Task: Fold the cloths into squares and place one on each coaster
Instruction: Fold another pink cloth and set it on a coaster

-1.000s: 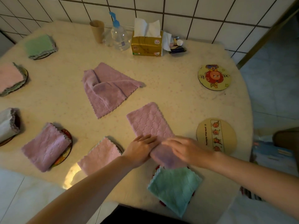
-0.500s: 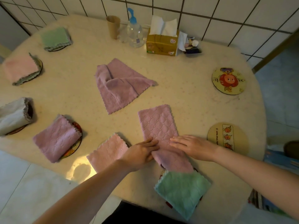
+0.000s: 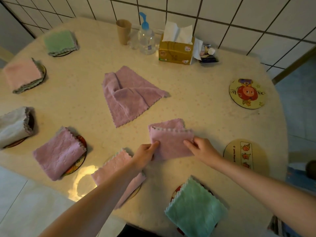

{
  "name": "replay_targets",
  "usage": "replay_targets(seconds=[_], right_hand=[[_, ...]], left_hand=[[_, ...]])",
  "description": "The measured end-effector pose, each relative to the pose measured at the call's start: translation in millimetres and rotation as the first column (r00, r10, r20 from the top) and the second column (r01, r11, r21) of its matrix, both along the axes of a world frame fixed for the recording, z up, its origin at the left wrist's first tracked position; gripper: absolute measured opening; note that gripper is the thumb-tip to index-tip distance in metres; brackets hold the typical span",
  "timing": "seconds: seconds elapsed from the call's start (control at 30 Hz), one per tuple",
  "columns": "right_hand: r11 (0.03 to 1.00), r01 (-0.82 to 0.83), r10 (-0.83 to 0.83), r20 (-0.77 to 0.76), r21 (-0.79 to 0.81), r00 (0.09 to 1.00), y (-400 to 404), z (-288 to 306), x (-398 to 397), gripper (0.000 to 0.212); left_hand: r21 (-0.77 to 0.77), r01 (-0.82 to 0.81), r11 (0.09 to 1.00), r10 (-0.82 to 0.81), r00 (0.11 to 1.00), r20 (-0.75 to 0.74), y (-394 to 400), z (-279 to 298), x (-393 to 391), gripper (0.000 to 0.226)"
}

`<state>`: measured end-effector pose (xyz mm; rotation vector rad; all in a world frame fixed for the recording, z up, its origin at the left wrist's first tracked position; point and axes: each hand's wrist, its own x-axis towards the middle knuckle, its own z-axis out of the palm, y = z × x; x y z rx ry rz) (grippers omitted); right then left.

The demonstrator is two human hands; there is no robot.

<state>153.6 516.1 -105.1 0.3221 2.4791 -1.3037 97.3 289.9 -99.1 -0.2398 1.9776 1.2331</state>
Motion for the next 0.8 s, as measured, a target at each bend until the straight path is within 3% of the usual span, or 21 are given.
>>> replay_targets(seconds=[0.1, 0.4, 0.53, 0.67, 0.8], right_hand=[[0.988, 0.151, -0.152, 0.065, 0.022, 0.986, -5, -13, -23, 0.017], [0.948, 0.3, -0.31, 0.085, 0.105, 0.947, -14, -20, -55, 0.027], [0.946, 0.306, -0.313, 0.054, 0.112, 0.948, -18, -18, -68, 0.018], [0.946, 0.287, -0.292, 0.007, 0.149, 0.957, -19, -18, -73, 0.012], [0.934, 0.258, -0.271, 0.021, 0.246, 0.962, -18, -23, -77, 0.019]], left_hand=[[0.056, -0.16, 0.986, 0.154, 0.984, 0.09, 3, -6, -3, 0.025], [-0.016, -0.139, 0.99, 0.14, 0.99, 0.009, 5, -11, -18, 0.026], [0.052, -0.286, 0.957, 0.287, 0.958, -0.013, 10, -8, -33, 0.026], [0.035, -0.286, 0.958, 0.288, 0.952, -0.106, 14, -12, -43, 0.012], [-0.045, -0.279, 0.959, 0.272, 0.954, -0.129, 17, -22, -50, 0.016]])
